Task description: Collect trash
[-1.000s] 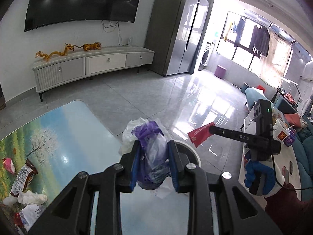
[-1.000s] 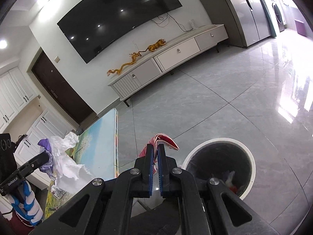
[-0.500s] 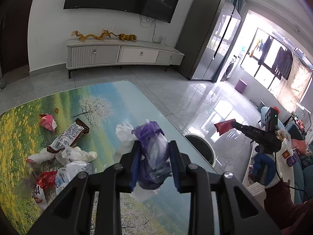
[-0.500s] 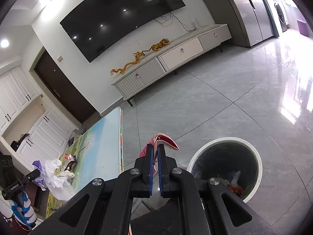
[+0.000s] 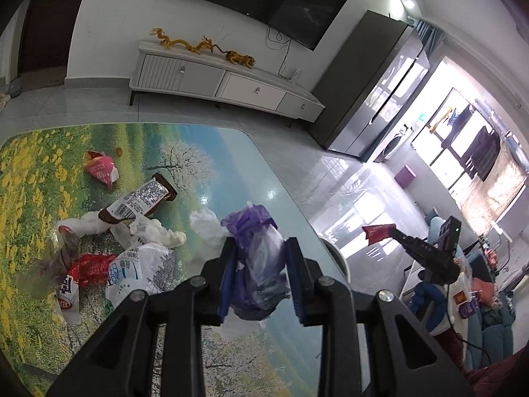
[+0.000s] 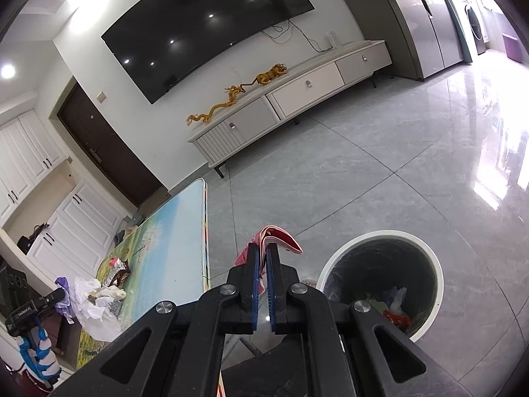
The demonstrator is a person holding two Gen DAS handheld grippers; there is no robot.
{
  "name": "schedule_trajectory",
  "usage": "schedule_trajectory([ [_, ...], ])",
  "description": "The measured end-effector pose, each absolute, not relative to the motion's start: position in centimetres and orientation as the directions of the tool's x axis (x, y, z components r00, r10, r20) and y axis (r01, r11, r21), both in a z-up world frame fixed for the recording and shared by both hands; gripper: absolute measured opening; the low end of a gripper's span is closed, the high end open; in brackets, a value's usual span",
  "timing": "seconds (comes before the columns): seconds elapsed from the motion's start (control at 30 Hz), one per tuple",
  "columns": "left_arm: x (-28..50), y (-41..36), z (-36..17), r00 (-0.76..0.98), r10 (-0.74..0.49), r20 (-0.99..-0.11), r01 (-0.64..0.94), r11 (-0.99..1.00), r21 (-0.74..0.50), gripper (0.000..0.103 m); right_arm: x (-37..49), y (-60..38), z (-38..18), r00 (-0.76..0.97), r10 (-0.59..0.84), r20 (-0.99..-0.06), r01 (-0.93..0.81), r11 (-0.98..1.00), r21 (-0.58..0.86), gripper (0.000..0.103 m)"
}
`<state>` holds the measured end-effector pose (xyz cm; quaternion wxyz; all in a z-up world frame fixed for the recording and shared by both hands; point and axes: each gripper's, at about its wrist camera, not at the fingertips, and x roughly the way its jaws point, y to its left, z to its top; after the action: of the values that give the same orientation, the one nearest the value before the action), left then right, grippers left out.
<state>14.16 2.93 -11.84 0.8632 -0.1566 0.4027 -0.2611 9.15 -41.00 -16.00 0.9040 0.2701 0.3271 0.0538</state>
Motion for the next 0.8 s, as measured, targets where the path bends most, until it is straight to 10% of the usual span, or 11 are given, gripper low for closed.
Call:
schedule_trajectory([
  [0.43,13.3,7.5,-9.6,0.604,-0.571,-0.556,0.244,0.797,-0.553,0.029,9.3,-41.3,-16.5,0.78,0.277,-0.561,0.081,0.845,0.529,0.005],
  [0.57,13.1,8.9,-9.2,0.634,-0.537,-0.557,0.216,0.814,-0.539,0.052,9.4,-41.2,-16.6,0.779,0.28,-0.561,0.079,0.843,0.531,0.005],
  [0.8,12.6,9.6,-9.9,0.636,-0.514,-0.576,0.189,0.827,-0.529,0.053,9.4,-41.2,-16.5,0.778,0.286,-0.56,0.074,0.843,0.532,0.005],
])
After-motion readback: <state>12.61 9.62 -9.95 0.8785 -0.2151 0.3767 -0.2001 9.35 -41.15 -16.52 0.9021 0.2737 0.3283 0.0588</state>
